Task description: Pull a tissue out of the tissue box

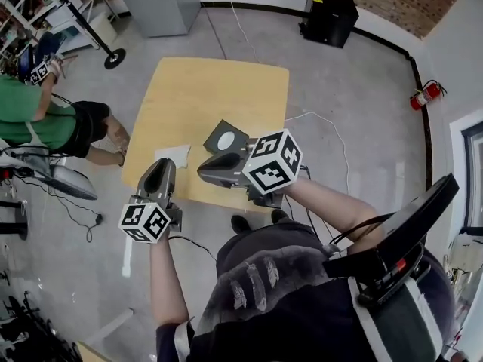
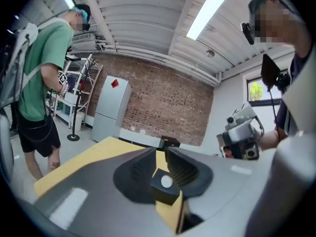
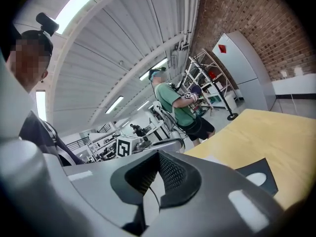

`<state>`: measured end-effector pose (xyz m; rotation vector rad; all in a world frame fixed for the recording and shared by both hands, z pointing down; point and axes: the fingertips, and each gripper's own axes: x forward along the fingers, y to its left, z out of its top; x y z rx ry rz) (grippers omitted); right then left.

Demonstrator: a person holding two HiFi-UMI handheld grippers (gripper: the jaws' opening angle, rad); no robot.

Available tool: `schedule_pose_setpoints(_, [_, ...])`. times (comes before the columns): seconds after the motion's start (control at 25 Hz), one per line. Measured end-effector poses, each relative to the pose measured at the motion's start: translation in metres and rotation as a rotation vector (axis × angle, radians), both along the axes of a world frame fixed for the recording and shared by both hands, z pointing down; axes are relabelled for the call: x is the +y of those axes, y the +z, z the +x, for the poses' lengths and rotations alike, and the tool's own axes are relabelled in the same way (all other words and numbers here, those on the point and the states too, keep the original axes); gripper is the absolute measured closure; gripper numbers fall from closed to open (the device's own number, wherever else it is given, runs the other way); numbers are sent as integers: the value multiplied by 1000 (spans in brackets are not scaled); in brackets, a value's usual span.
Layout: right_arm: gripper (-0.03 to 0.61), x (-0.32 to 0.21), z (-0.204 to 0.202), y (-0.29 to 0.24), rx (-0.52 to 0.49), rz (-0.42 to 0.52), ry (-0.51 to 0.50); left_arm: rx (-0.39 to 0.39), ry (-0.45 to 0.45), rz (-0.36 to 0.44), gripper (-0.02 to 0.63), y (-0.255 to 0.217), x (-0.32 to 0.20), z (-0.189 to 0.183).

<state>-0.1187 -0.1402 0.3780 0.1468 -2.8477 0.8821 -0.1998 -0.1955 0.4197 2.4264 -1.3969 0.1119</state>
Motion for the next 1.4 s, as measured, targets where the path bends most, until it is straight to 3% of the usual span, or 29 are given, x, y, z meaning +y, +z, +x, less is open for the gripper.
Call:
schedule_pose_setpoints(0.12, [583, 9, 26, 0, -29, -20, -21, -17, -41, -11, 559, 1, 7, 19])
schedule_pose_setpoints(0.2, [583, 14, 43, 0, -47, -37, -32, -31, -72, -20, 603, 3, 14, 30])
schedule_pose_setpoints(0.36, [583, 25, 72, 2, -72, -47, -48, -105, -157, 17, 611, -7, 38, 52])
schedule_pose_setpoints(0.48, [583, 35, 92, 11, -86, -58, -77, -108, -179, 21, 611, -16, 61, 78])
schedule_pose_setpoints(0.68, [583, 53, 94, 24, -96, -107, -193, -126, -262, -15, 611, -20, 101, 94])
schedule_pose_setpoints(0.88, [583, 79, 72, 21, -110, -154, -274, -176, -295, -65, 611, -17, 140, 81])
schedule_pose_setpoints(1.08, [583, 97, 64, 14, -110, -140, -298, -14, -313, -45, 611, -31, 151, 75])
schedule_pose_setpoints(1.4, [583, 154, 41, 0, -96, -90, -298, 27, -271, 60, 611, -60, 208, 70])
